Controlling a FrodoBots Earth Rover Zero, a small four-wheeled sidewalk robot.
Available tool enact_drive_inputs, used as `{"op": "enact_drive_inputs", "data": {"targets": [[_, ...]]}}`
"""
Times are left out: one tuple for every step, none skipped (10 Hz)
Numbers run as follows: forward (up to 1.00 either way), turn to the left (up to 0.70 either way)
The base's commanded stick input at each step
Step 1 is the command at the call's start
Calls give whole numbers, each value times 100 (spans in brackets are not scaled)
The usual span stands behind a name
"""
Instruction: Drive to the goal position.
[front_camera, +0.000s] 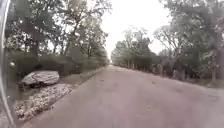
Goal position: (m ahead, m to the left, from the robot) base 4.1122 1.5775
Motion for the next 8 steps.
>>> {"op": "enact_drive_inputs", "data": {"targets": [[70,0],[70,0],[70,0],[70,0],[70,0],[70,0],[70,0],[70,0]]}}
